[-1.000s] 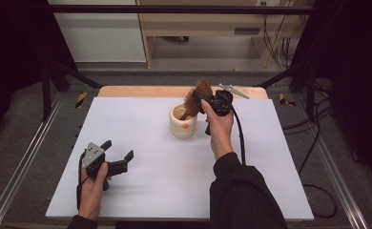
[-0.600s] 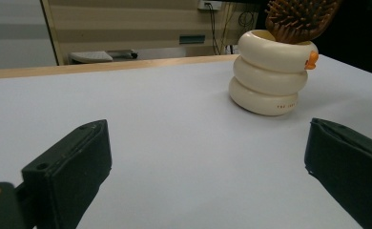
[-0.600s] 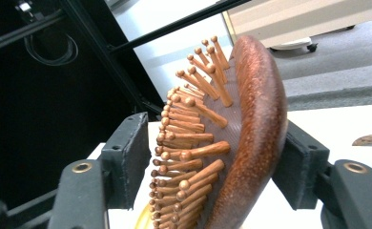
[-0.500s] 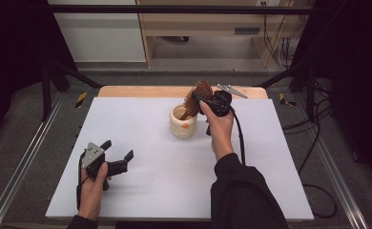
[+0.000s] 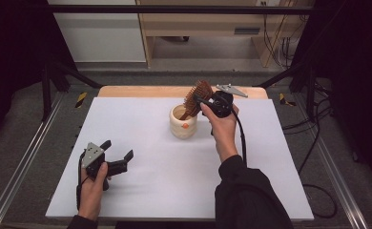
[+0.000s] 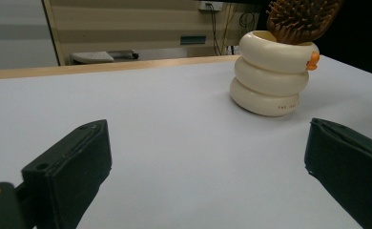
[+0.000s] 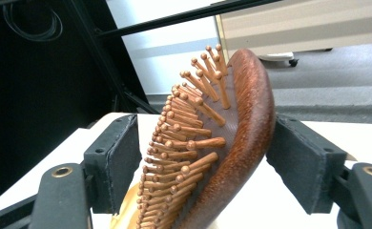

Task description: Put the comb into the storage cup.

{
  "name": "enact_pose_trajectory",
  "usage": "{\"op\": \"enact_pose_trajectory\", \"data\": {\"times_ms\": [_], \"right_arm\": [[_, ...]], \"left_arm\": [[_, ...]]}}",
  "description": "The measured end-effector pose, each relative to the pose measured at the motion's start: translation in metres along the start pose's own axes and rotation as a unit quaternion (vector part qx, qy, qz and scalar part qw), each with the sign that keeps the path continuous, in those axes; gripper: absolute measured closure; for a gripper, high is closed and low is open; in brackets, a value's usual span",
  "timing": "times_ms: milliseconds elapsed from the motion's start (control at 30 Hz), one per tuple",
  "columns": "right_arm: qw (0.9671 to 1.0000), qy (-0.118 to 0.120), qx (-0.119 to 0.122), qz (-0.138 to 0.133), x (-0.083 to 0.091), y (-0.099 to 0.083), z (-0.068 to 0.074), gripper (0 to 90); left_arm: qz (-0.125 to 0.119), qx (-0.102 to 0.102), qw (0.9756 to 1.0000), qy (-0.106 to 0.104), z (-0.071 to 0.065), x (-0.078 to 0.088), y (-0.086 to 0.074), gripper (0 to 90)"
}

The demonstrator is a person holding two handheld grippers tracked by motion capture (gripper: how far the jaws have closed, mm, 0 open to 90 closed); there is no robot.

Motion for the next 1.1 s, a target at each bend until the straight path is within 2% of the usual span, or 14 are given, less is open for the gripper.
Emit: {"op": "enact_pose_trajectory", "data": {"times_ms": [133, 400, 533, 633, 800, 967, 1100], "right_arm": [[0.9999, -0.002, 0.016, -0.002, 0.004, 0.002, 0.001, 26.3], [0.9974, -0.018, 0.07, -0.004, 0.012, 0.003, 0.004, 20.5], [0.997, -0.021, 0.075, -0.006, 0.015, 0.005, 0.004, 18.4], [0.9966, -0.021, 0.079, 0.004, 0.018, 0.005, 0.003, 16.0], [0.9964, -0.016, 0.083, 0.006, 0.027, 0.008, 0.001, 12.4], [0.9959, -0.011, 0.089, -0.002, 0.035, 0.013, -0.002, 12.1], [0.996, -0.006, 0.089, -0.004, 0.042, 0.015, -0.004, 11.2]], "left_arm": [[-0.001, 0.0, 1.0, 0.001, 0.001, 0.0, 0.0, 2.1], [-0.003, 0.001, 1.0, 0.004, 0.002, 0.001, 0.001, 2.2], [-0.004, -0.001, 1.0, 0.005, 0.002, 0.002, 0.001, 2.2], [-0.007, 0.001, 1.0, 0.005, 0.002, 0.002, 0.001, 2.2], [-0.009, 0.003, 0.9999, 0.008, 0.004, 0.004, 0.002, 2.1], [-0.019, 0.006, 0.9995, 0.025, 0.007, 0.008, 0.004, 2.0], [-0.025, 0.011, 0.9992, 0.029, 0.011, 0.013, 0.006, 2.0]]}}
Point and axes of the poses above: each handheld gripper's, and its own axes: x roughly backward along the jaws, y roughly out of its top, z roughly to its left, the point moved 7 cm from there along -x, roughly forward along the jaws, and after that the axes turned 6 degrees about -y, right-handed, at the moved point
